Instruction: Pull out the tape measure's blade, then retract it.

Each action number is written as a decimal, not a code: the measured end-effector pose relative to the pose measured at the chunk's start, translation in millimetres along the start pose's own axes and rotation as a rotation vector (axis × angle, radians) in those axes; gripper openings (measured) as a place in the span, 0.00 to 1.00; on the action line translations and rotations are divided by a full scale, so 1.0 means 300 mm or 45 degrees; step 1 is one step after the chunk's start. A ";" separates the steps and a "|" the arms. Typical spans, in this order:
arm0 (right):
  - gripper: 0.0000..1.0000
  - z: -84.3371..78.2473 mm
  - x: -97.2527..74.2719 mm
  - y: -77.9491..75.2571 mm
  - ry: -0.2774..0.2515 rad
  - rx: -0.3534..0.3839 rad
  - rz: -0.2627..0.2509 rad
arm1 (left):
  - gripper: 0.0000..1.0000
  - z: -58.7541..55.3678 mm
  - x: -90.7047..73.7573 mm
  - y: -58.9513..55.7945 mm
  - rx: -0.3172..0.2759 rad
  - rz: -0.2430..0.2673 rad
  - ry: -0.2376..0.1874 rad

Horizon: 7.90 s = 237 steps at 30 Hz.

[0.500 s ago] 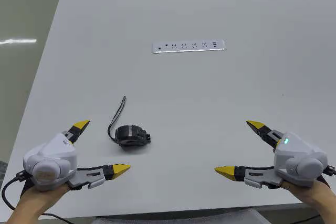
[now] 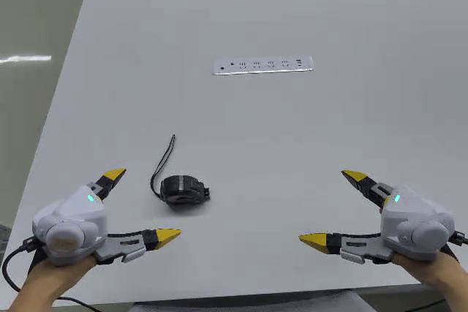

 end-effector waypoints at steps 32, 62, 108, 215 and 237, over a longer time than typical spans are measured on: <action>0.90 -0.009 0.023 -0.019 0.031 -0.039 0.047 | 0.86 -0.002 0.026 0.019 0.075 -0.036 0.012; 0.74 -0.006 0.103 -0.059 0.100 -0.154 0.176 | 0.66 -0.032 0.137 0.038 0.228 -0.162 0.072; 0.57 -0.027 0.324 -0.175 0.173 -0.288 0.390 | 0.45 -0.088 0.352 0.067 0.506 -0.361 0.245; 0.20 -0.049 0.906 -0.115 0.234 -0.426 0.780 | 0.30 -0.154 0.455 0.066 0.501 -0.531 0.201; 0.12 -0.041 0.911 -0.107 0.234 -0.431 0.778 | 0.30 -0.160 0.447 0.075 0.454 -0.520 0.183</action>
Point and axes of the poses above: the centre of the closed fingertips' face, and the gripper's own axes: x roughly forward along the fingers, y roughly to its left, z roughly out of its top, the point moved 9 cm from there along -x, roughly backward along the fingers, and after that the axes turned 13 degrees about z, right-handed, at the moved point
